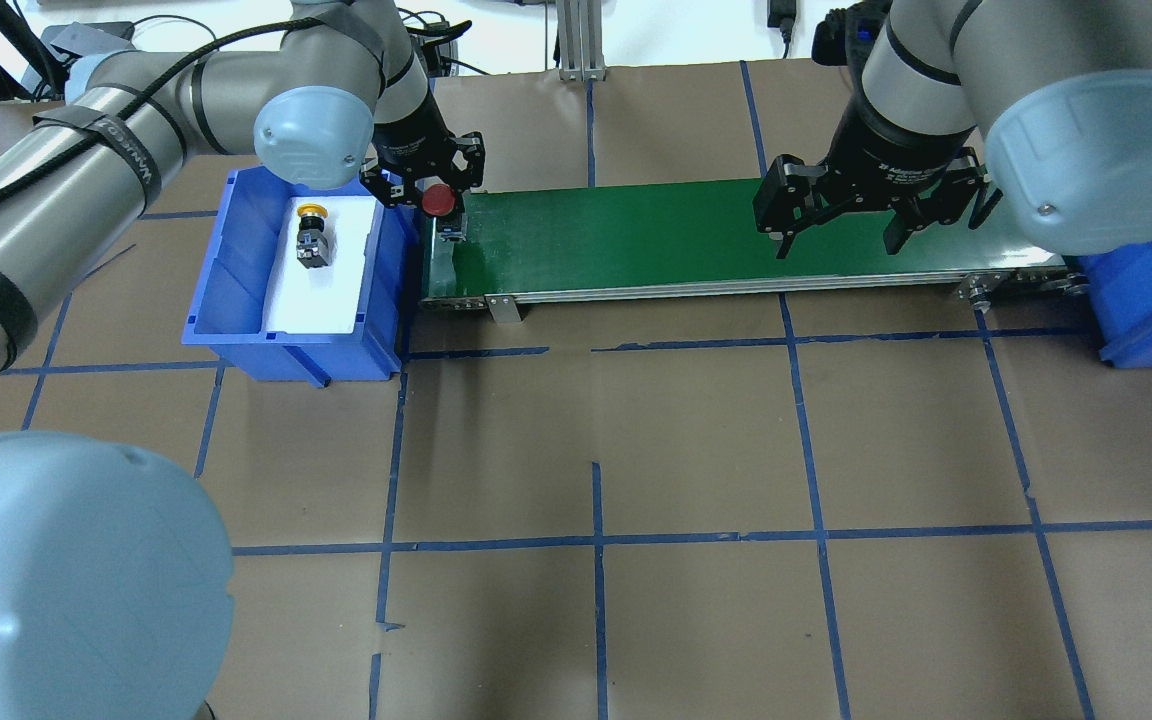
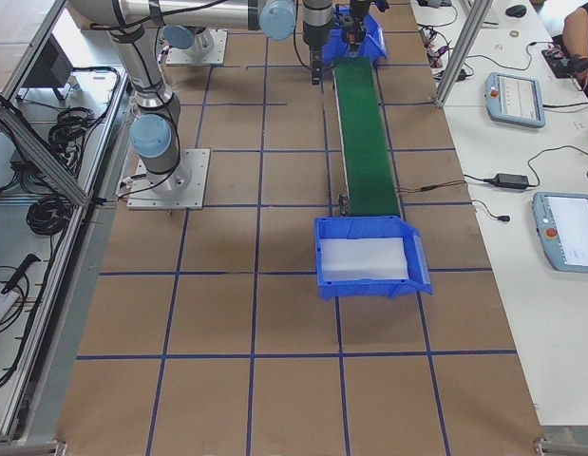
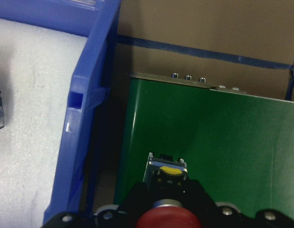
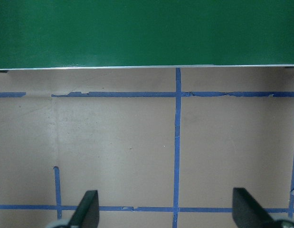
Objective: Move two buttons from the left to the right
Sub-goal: 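Carry the red button onto the green conveyor and release it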
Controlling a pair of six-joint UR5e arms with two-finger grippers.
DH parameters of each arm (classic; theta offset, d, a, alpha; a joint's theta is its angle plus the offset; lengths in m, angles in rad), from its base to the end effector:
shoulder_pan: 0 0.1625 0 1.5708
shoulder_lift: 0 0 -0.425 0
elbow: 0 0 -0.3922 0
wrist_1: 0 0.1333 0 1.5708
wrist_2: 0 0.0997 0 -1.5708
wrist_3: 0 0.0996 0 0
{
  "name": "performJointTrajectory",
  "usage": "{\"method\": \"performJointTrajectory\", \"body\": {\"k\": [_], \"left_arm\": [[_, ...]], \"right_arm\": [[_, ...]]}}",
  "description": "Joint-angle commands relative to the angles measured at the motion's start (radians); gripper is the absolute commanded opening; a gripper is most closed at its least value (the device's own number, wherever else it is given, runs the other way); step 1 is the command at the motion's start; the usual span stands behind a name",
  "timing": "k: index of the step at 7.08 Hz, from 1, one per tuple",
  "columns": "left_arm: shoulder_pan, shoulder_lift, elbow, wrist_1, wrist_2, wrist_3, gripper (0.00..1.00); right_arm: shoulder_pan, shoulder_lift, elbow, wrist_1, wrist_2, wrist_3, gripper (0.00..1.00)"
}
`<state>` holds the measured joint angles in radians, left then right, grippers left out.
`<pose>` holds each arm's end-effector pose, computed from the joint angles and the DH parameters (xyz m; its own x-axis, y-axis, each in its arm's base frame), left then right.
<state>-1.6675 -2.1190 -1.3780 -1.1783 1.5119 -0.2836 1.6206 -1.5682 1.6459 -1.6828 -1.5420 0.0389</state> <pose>-0.2054 -0.6758 0.2931 -0.9807 -0.1837 0.0668 -0.1853 0.9825 -0.0191 0.1607 -0.4878 0.4610 -0.9995 -0.0119 -0.0301 -0.0109 0.9994 -0.0331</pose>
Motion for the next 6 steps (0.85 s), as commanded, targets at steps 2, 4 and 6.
{"method": "performJointTrajectory", "body": {"k": [2, 4, 6], "left_arm": [[-0.018, -0.016, 0.004, 0.022, -0.001, -0.029, 0.50], [-0.018, 0.004, 0.002, 0.020, -0.004, -0.034, 1.00], [-0.018, 0.020, 0.004, 0.020, -0.006, -0.062, 1.00]], "right_arm": [[0.002, 0.000, 0.000, 0.000, 0.000, 0.001, 1.00], [0.001, 0.000, 0.002, 0.000, -0.001, -0.001, 1.00], [0.001, 0.000, 0.000, 0.000, -0.003, -0.002, 1.00]]}}
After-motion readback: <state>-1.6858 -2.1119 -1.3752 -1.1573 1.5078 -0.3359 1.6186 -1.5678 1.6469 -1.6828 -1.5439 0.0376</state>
